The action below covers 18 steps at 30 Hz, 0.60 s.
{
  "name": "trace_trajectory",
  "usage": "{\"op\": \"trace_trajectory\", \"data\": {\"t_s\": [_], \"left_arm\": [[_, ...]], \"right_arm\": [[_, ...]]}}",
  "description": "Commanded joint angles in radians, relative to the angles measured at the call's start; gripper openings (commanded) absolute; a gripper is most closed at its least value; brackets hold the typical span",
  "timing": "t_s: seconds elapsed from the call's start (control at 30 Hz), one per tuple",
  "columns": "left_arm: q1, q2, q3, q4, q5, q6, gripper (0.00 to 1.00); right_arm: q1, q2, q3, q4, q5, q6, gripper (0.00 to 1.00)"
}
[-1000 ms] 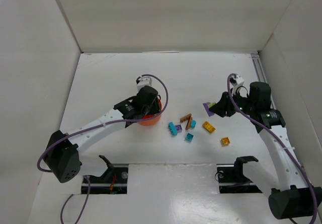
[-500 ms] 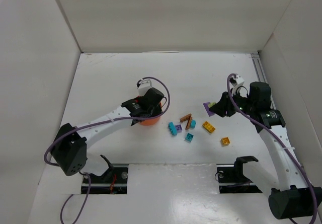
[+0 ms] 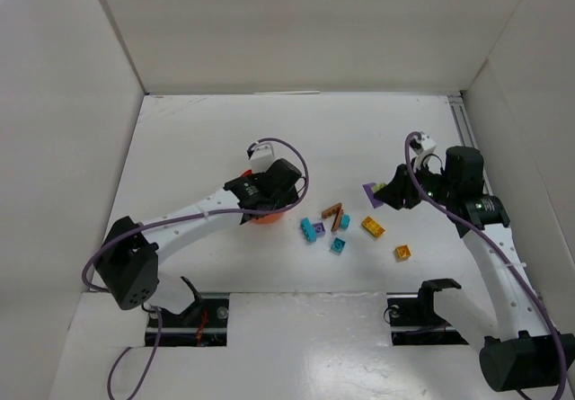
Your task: Sort the legos into containers by color
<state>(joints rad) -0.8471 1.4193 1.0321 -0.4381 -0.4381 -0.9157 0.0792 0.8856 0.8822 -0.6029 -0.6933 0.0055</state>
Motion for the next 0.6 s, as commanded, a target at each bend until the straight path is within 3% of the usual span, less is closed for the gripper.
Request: {"op": "trace_trajectory", "data": {"t_s": [0.0, 0.23, 0.27, 0.37, 0.4, 0.43, 0.53, 0.57], "left_arm": [[-0.044, -0.025, 0.062, -0.027, -0.06, 0.0, 0.63], [-0.124, -0.157, 0.091, -0.047, -0.079, 0.029, 0.69], [-0.136, -0.208, 0.077, -0.025, -0.079, 0.085, 0.69], [-0.168, -0.305, -0.05, 0.252, 0.138, 0.309, 0.78], [-0.168, -0.368, -0.096, 0.448, 0.25, 0.468, 0.83], [-0.168, -0.391, -0.134, 0.529, 0.471, 0.524, 0.87], [-0.168, -0.421, -0.201, 0.73, 0.768, 0.628, 0.95], [-0.168, -0.421, -0.201, 0.748, 0.807, 0.638, 0.95]], "right_arm": [[-0.004, -0.013, 0.009, 0.002, -0.008, -0.022, 0.05], [-0.004, -0.022, 0.018, 0.002, -0.06, -0.035, 0.04], [-0.004, -0.022, 0.018, 0.002, -0.08, -0.057, 0.04], [-0.004, -0.022, 0.005, 0.06, -0.233, -0.081, 0.04], [-0.004, -0.022, -0.005, 0.081, -0.289, -0.09, 0.04], [-0.004, -0.022, -0.02, 0.101, -0.393, -0.104, 0.04], [-0.004, -0.011, -0.02, 0.117, -0.515, -0.18, 0.04], [-0.004, -0.011, -0.029, 0.117, -0.547, -0.18, 0.02]]}}
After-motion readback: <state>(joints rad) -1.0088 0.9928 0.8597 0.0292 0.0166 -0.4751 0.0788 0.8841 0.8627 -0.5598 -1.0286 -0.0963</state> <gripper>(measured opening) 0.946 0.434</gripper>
